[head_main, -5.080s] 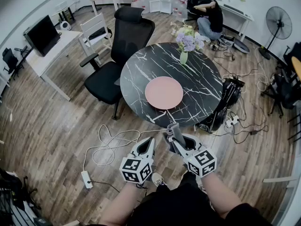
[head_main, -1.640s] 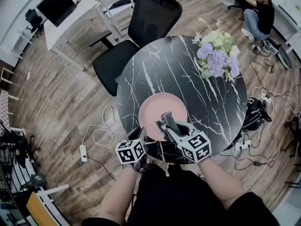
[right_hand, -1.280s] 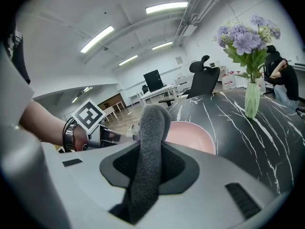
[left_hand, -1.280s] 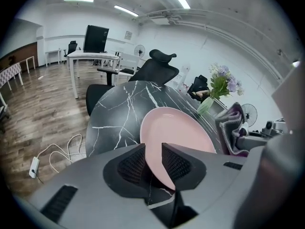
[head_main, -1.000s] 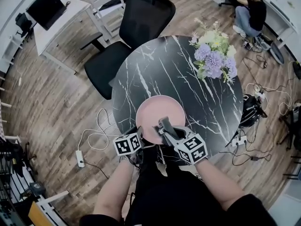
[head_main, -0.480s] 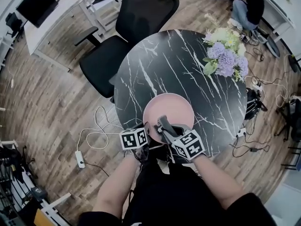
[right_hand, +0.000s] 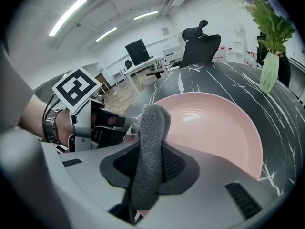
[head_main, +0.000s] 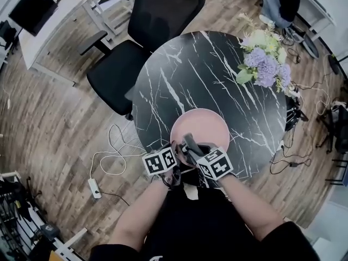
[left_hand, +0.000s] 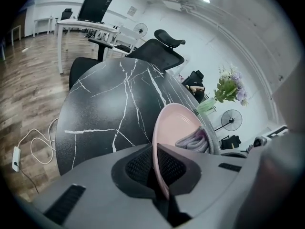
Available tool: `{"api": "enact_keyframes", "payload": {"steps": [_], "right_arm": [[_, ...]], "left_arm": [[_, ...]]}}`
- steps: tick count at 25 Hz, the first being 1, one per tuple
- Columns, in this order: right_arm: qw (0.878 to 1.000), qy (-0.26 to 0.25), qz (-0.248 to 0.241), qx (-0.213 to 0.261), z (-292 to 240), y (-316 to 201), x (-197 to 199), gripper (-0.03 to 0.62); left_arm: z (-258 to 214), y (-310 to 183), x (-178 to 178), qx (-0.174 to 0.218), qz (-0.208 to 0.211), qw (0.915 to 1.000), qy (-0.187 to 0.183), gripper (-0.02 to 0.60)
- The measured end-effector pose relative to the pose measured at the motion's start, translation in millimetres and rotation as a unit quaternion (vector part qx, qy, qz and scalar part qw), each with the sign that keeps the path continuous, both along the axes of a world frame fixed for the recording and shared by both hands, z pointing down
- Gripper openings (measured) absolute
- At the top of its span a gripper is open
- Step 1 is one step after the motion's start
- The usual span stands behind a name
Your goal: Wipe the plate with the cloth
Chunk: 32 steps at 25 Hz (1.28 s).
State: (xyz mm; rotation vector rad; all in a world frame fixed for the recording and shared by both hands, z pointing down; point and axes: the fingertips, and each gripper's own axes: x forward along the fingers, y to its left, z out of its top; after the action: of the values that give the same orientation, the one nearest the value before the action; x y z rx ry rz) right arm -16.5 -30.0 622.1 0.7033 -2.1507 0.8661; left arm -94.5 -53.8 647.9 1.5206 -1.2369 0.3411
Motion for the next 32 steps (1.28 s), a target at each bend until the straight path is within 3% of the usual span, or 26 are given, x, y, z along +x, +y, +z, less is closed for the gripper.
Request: {"api": "enact_keyframes", "payload": {"steps": [6, 15, 25, 32], "right_arm": [[1.0, 0.011, 0.001, -0.028, 12, 6, -2, 0.107], [0.996, 0.054, -0.062, -0.03, 20, 29, -6, 0.107], [0.99, 0.105, -0.096, -0.02, 16, 39, 32, 0.107], [0.978, 0.175, -0.116, 0.01, 19, 29, 71, 0.107]], "left_arm": [[0, -2, 1, 0.005, 0.0, 1.0, 0.001, 0.029], [1, -2, 0, 0.007, 0.0, 1.0, -0.004, 0.028], [0, -3, 1, 0.01, -0.002, 0.9999, -0.006, 0.029], [1, -2, 1, 0.015, 0.004, 0.9999, -0.004, 0.029]]}}
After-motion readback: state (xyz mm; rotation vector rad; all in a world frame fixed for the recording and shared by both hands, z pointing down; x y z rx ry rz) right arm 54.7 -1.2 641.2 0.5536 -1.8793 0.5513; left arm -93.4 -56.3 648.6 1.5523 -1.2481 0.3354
